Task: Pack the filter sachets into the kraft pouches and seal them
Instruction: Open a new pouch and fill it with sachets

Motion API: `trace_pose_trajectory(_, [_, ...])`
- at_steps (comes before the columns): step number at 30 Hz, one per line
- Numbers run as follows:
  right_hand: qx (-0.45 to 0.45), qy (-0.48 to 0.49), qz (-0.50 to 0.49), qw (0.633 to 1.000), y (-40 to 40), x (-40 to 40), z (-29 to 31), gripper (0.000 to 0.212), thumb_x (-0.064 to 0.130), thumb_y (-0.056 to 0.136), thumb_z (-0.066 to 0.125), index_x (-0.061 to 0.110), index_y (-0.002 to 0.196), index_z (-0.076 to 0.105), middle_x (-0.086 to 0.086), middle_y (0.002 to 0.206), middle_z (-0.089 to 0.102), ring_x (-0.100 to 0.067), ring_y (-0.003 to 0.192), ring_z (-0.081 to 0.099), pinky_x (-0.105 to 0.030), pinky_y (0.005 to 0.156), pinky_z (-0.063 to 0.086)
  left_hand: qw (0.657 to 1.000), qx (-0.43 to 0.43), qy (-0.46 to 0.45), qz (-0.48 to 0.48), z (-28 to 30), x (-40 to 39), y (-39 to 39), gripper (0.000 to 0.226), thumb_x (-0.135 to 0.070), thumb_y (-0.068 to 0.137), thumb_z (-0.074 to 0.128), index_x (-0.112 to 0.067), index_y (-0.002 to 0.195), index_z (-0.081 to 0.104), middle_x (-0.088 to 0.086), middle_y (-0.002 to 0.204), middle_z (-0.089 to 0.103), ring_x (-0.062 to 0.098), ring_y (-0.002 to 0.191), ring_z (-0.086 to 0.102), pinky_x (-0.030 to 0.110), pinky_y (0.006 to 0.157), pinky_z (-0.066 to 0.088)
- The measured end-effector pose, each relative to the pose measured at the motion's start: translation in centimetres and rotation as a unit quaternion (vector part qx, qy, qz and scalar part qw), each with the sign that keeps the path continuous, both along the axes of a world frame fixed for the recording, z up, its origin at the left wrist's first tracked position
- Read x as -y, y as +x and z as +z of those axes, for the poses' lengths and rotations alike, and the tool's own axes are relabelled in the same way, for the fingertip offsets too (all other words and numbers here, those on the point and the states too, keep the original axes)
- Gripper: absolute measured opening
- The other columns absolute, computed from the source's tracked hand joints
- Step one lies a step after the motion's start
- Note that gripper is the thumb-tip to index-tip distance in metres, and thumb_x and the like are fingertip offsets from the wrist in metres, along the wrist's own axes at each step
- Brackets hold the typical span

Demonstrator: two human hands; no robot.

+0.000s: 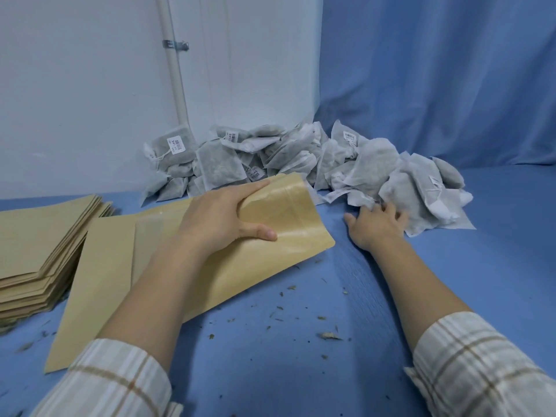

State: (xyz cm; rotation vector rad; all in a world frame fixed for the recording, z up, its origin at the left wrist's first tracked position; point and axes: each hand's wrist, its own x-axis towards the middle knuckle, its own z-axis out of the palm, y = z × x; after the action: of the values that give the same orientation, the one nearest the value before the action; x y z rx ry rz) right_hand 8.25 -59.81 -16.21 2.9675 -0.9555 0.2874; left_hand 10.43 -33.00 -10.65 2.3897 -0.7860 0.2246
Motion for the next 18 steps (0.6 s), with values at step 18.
trace_pose_trajectory(18, [0.192,0.672,0.263,0.665,-1.3,-2.5,3.6,0.025,0.003,0.08,0.052,0.009,0.092,0.073,-0.015,0.102,0.069,-0.022,0.089,0.064,-0.033,0.082,0.05,0.999,-0.01,-0.002,-0.032,0.2,-0.6,-0.1,0.088,-0.059,0.046,0.082,-0.064,0.125,0.042,-0.033,0.124,0.053,0.0,0.119,0.045,0.021,0.094,0.036])
